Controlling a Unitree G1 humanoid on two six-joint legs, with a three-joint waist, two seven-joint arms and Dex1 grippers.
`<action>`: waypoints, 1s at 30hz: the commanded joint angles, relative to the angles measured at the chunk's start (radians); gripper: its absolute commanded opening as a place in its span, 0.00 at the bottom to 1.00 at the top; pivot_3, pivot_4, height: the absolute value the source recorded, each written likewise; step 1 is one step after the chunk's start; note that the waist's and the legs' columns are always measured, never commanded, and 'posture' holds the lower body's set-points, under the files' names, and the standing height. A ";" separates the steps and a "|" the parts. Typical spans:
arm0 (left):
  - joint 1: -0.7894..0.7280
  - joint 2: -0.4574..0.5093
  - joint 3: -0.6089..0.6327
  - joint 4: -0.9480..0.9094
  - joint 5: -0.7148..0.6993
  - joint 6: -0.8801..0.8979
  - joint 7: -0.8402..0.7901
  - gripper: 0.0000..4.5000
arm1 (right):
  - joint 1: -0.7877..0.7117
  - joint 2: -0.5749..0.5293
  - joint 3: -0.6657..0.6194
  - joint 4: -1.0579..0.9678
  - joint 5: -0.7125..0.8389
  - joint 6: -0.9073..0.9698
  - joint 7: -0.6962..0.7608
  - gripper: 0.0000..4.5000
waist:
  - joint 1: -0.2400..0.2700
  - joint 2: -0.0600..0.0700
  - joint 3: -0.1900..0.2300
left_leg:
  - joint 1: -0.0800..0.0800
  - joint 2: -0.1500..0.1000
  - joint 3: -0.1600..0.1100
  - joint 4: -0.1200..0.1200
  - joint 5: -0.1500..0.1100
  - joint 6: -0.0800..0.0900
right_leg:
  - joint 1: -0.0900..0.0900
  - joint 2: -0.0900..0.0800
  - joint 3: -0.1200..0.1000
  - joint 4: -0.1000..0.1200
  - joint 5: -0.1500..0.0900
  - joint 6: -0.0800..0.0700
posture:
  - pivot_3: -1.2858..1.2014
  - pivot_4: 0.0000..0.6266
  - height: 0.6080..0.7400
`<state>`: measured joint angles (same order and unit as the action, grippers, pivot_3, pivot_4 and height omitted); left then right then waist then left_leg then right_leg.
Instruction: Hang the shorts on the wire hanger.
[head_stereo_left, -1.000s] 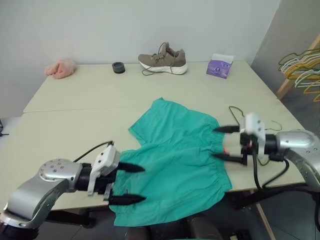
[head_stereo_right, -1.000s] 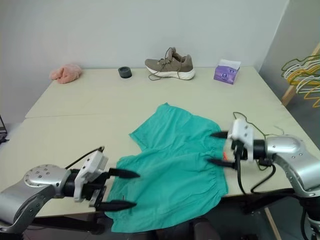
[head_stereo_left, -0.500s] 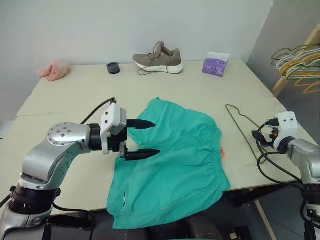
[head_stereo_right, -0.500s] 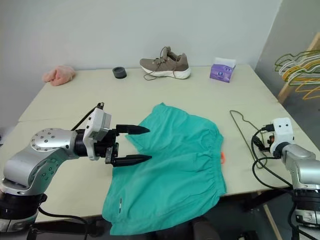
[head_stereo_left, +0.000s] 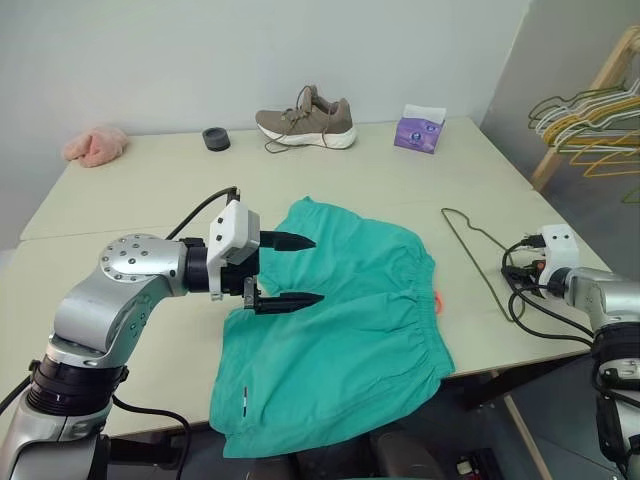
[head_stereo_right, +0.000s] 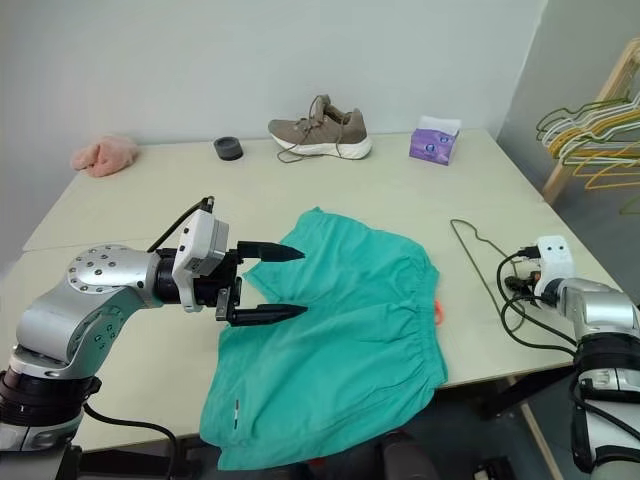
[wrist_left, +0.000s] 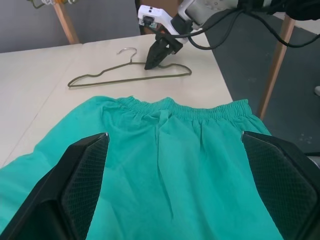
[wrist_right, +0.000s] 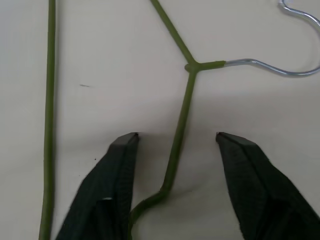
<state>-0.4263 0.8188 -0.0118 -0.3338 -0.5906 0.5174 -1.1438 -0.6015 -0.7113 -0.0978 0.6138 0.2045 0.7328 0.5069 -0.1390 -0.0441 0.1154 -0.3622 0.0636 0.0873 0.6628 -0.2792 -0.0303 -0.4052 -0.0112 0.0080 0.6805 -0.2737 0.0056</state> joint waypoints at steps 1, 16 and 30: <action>-0.011 0.002 0.015 -0.040 -0.002 0.001 0.014 1.00 | 0.007 0.005 0.017 0.108 -0.040 0.043 -0.005 0.29 | 0.002 -0.003 -0.002 | 0.000 0.000 0.000 0.000 0.000 0.000 | 0.000 0.000 0.001 0.000 0.000 0.000 | 0.46 0.17 1.00; -0.039 -0.018 0.032 0.089 0.072 -0.023 0.082 1.00 | -0.082 0.084 0.007 -0.144 -0.090 -0.143 -0.101 0.00 | -0.009 0.004 0.003 | -0.001 0.000 0.002 0.000 0.000 0.000 | -0.001 0.000 0.007 0.000 0.002 0.003 | 0.46 0.17 1.00; -0.203 -0.043 0.125 0.454 0.134 -0.098 0.135 1.00 | -0.039 0.004 0.248 -0.575 -0.274 -0.644 0.134 0.00 | -0.002 0.014 0.009 | -0.008 -0.001 0.003 -0.001 -0.003 -0.001 | -0.009 -0.002 0.007 -0.001 0.000 0.005 | 0.45 0.14 1.00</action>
<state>-0.6083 0.7610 0.0864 0.1257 -0.4325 0.4020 -0.9834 -0.6324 -0.6864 0.1437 0.0993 -0.0401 0.1821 0.6147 -0.1412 -0.0303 0.1245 -0.3726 0.0626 0.0906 0.6620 -0.2818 -0.0314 -0.4155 -0.0139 0.0150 0.6798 -0.2735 0.0109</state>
